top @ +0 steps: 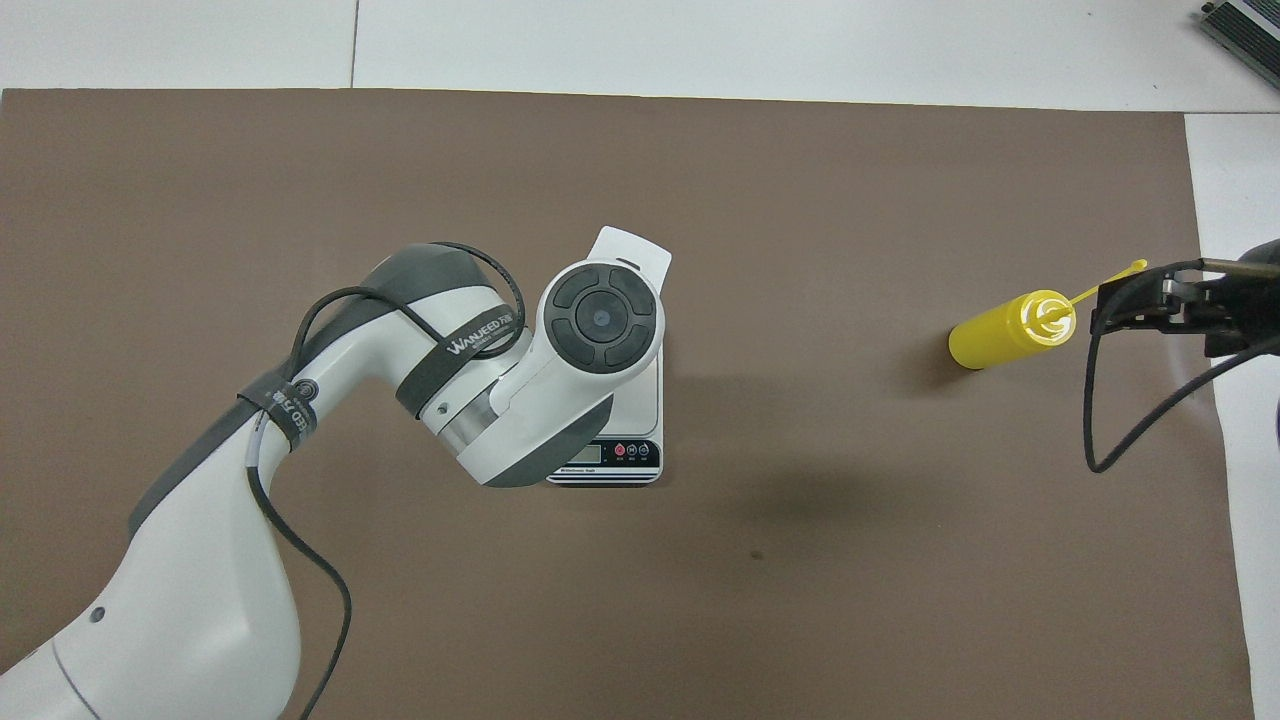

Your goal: Pour seasoning into cup on scale with both arms

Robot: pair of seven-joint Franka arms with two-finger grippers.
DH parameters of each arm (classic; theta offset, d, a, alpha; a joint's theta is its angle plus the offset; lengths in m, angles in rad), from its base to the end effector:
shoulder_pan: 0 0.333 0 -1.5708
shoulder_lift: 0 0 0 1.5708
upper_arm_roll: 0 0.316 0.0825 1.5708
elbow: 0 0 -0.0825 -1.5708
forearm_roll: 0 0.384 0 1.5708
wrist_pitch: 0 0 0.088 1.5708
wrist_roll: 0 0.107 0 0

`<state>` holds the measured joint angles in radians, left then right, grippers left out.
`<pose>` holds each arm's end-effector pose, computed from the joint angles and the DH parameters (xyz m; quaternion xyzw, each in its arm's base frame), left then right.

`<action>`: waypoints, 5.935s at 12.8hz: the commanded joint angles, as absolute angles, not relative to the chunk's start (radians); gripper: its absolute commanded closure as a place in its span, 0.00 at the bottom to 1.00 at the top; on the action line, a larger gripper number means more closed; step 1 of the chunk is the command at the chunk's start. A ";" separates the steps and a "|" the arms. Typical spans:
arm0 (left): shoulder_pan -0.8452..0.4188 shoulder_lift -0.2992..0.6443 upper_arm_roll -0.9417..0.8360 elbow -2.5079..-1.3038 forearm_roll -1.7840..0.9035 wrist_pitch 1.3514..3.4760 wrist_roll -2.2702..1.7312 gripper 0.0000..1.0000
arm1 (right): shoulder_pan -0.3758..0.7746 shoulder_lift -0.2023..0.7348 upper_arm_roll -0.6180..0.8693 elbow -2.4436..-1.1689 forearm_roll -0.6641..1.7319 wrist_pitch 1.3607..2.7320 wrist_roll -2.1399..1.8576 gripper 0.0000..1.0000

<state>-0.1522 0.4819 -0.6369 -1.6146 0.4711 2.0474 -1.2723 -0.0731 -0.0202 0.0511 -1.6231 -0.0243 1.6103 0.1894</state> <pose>0.5311 -0.4191 0.3946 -0.9827 -0.1680 -0.0773 0.0125 0.5512 -0.0144 0.6144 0.9944 -0.1051 0.0047 0.0123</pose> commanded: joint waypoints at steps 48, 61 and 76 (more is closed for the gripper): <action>-0.009 0.042 0.023 -1.636 -0.023 1.567 0.052 0.30 | -0.512 0.258 0.052 -2.137 1.164 2.017 -2.040 0.00; -0.008 -0.017 -0.026 -1.750 -0.020 1.635 0.037 0.26 | -0.411 0.287 0.052 -2.137 1.325 2.097 -2.074 0.00; -0.002 -0.021 -0.040 -1.741 -0.009 1.655 -0.020 0.00 | -0.322 0.220 0.058 -2.103 1.287 2.149 -1.926 0.85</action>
<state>0.0026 0.0089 -0.0454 -1.7087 -0.0090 1.6321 -0.0072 -0.3637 0.2708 0.0500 -2.1077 1.2963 2.1089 -2.0092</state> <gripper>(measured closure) 0.000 0.489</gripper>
